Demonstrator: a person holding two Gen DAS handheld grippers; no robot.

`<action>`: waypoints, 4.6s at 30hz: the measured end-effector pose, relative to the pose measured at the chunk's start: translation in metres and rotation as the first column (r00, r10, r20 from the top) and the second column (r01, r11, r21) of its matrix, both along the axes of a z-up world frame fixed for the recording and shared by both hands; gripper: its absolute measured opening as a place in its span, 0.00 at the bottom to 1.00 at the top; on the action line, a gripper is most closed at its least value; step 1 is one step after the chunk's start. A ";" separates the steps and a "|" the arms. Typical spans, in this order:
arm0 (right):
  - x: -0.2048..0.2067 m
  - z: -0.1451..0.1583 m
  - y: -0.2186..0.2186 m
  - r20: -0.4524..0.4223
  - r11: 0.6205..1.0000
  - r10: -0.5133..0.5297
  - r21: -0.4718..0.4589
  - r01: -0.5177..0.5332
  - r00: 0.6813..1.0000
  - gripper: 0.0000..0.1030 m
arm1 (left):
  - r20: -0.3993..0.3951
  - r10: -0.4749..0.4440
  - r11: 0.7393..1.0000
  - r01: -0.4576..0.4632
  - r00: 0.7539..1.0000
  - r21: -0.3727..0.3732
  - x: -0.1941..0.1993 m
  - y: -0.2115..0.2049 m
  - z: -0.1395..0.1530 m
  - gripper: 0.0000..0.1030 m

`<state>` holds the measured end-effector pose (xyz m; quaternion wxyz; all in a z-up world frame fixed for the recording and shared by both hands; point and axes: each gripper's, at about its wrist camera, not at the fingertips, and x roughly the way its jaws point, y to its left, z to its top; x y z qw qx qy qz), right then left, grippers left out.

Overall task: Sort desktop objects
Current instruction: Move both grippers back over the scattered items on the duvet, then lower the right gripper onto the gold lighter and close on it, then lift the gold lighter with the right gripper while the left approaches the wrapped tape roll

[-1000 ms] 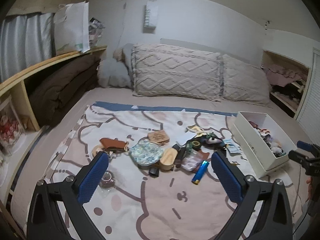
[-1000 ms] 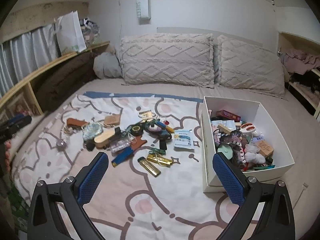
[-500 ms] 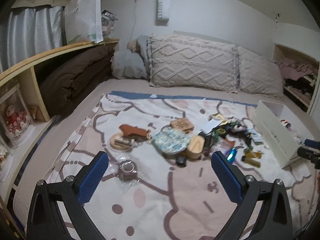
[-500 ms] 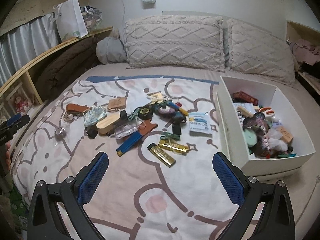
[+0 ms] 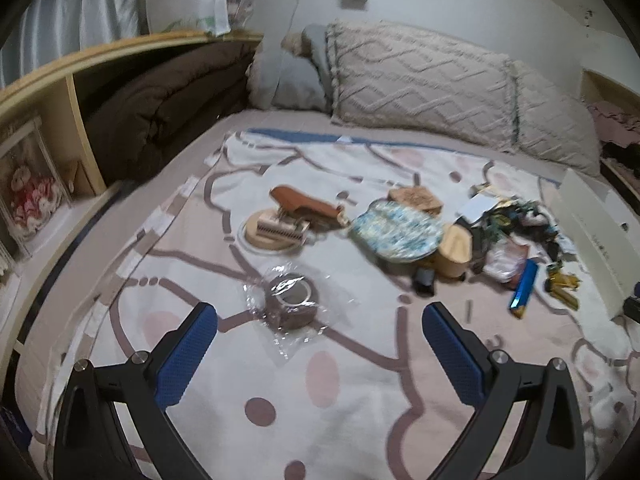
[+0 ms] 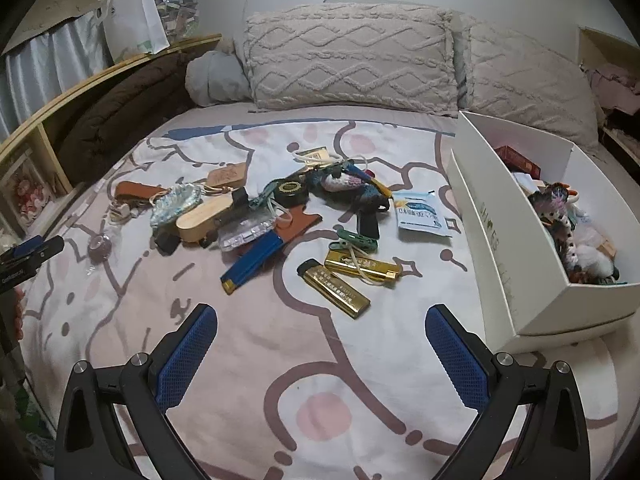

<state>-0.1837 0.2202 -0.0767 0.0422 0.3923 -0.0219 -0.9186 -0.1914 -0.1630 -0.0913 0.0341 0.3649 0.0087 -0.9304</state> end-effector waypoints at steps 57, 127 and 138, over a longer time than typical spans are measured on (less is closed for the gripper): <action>-0.106 -0.089 0.005 0.352 0.880 -0.403 -0.102 0.463 0.845 1.00 | 0.101 0.136 0.988 -0.143 0.986 0.066 -0.066 -0.028 -0.088 1.00; 0.045 -0.081 -0.057 0.187 0.996 0.084 0.007 -0.087 0.979 0.80 | 0.076 0.004 0.954 -0.027 0.997 0.298 0.113 0.018 -0.069 0.18; 0.060 -0.081 -0.059 0.181 0.996 0.080 0.023 -0.085 0.980 0.80 | 0.035 -0.008 0.987 0.002 0.999 0.160 0.117 0.029 -0.061 0.71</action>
